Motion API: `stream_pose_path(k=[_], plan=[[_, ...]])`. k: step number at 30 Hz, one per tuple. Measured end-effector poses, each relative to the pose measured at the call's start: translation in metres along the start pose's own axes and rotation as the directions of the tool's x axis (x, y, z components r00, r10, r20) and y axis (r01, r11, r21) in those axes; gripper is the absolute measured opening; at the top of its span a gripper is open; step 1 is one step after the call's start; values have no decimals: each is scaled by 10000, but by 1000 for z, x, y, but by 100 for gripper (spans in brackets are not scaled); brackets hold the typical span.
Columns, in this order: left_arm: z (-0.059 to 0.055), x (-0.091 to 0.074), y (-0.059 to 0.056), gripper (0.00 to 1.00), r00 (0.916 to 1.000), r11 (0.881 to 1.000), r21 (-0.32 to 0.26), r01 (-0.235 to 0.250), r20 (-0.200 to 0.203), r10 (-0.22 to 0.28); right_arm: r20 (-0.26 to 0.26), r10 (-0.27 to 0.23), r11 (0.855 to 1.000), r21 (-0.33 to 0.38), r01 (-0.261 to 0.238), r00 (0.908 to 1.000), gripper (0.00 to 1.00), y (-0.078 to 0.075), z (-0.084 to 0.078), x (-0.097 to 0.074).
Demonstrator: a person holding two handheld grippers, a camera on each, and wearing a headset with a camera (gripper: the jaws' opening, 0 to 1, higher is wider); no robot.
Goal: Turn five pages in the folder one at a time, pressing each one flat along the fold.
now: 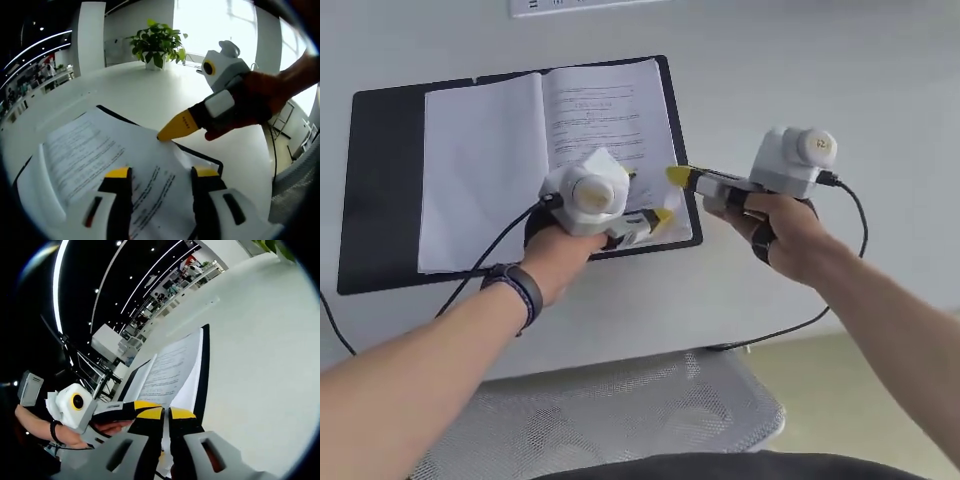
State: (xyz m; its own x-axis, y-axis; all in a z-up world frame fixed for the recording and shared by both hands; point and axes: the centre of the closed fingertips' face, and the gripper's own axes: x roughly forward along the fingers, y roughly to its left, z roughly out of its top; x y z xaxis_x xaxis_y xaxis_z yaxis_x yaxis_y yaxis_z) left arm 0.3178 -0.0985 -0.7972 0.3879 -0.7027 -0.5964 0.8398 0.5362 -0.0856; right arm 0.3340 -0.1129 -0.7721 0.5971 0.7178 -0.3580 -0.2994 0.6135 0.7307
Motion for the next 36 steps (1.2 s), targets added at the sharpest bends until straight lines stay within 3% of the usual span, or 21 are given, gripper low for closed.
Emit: stream_pose_path(k=[9,17,24,36], plan=[[-1,-1,-3,50,9996,9998,-39,214,-163,-214,-233,113,9999,-50,-114,9997,1,-4,-6,0],[-1,-5,2,54,9993,9979,-598,261,-240,-275,-304,155,9994,-308,-164,9994,0,0,-2,0],[3,-21,4,60,9995,9979,-606,224,-222,-237,-336,97,9994,-342,-109,9994,0,2,2,-2],[14,-61,25,67,9988,9943,-957,-479,91,490,-167,-21,9988,-482,13,9999,0,19,9,-6]])
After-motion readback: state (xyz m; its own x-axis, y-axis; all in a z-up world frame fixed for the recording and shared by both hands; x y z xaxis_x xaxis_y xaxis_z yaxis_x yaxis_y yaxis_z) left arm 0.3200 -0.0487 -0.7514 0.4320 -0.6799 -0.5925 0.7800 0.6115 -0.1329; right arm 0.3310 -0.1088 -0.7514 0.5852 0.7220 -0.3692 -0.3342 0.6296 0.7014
